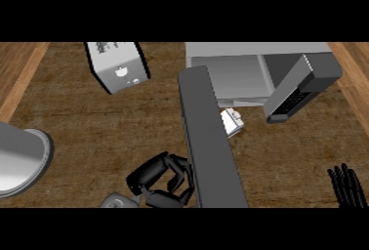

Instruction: Pick up the milk, place it into the microwave and close the microwave

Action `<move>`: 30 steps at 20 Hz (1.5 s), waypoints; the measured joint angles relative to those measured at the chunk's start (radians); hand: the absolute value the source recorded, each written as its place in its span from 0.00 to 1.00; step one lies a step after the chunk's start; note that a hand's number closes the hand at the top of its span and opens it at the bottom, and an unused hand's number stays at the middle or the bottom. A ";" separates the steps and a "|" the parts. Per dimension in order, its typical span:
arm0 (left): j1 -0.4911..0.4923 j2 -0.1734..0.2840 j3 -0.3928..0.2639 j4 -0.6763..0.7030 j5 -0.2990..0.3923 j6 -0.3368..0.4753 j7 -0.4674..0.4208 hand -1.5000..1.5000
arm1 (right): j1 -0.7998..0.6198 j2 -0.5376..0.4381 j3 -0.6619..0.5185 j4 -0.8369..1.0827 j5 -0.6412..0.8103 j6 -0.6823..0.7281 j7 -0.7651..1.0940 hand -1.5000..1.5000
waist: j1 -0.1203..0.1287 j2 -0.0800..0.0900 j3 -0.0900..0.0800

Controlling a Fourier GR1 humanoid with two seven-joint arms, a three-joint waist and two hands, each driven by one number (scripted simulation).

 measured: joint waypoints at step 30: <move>-0.459 0.015 -0.608 0.211 0.546 0.871 0.157 1.00 | 0.183 -0.122 0.195 -0.778 -0.339 0.176 0.395 0.00 | -0.121 0.031 -0.003</move>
